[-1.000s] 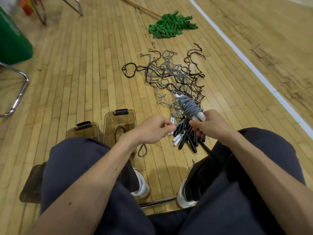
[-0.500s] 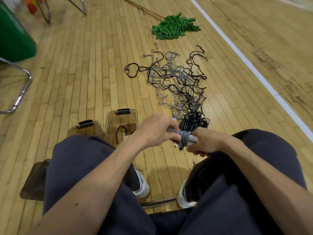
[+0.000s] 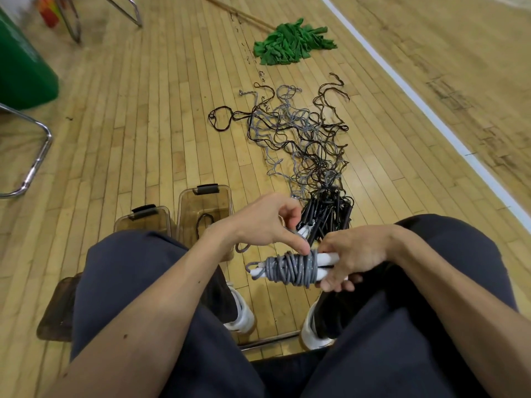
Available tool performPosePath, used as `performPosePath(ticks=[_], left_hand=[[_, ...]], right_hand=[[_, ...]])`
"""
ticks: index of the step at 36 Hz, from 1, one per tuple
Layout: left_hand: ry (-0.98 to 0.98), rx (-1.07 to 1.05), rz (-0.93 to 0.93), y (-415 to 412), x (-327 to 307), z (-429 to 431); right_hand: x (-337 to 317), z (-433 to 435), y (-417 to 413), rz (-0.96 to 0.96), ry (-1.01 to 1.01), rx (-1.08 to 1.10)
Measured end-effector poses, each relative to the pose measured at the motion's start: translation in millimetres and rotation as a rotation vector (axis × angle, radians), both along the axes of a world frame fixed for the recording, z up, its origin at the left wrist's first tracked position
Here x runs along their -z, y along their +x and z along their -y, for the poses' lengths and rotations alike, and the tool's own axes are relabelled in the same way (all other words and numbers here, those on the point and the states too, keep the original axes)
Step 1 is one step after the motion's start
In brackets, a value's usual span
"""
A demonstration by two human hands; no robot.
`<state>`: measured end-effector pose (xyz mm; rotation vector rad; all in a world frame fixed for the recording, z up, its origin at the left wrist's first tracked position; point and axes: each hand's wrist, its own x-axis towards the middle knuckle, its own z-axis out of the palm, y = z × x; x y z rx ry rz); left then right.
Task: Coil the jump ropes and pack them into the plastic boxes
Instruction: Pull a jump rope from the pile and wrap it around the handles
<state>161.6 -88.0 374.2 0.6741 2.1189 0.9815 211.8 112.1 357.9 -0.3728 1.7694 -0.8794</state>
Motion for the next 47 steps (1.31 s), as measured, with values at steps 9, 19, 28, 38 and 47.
performPosePath(ticks=[9,19,28,38,47], left_hand=[[0.137,-0.062,0.300,-3,-10,3],[0.340,-0.388,0.422,-6,-9,2],[0.442,-0.810,0.656,-13,8,-9],[0.509,-1.185,0.773,-11,12,10],[0.395,-1.354,0.690,11,50,70]], right_hand=[[-13,-4,2,0.100,-0.355,0.075],[-14,-4,-1,0.016,-0.621,0.399],[-11,15,-7,-0.194,-0.473,0.719],[15,54,-30,-0.524,0.031,0.617],[51,147,-45,-0.622,0.374,0.274]])
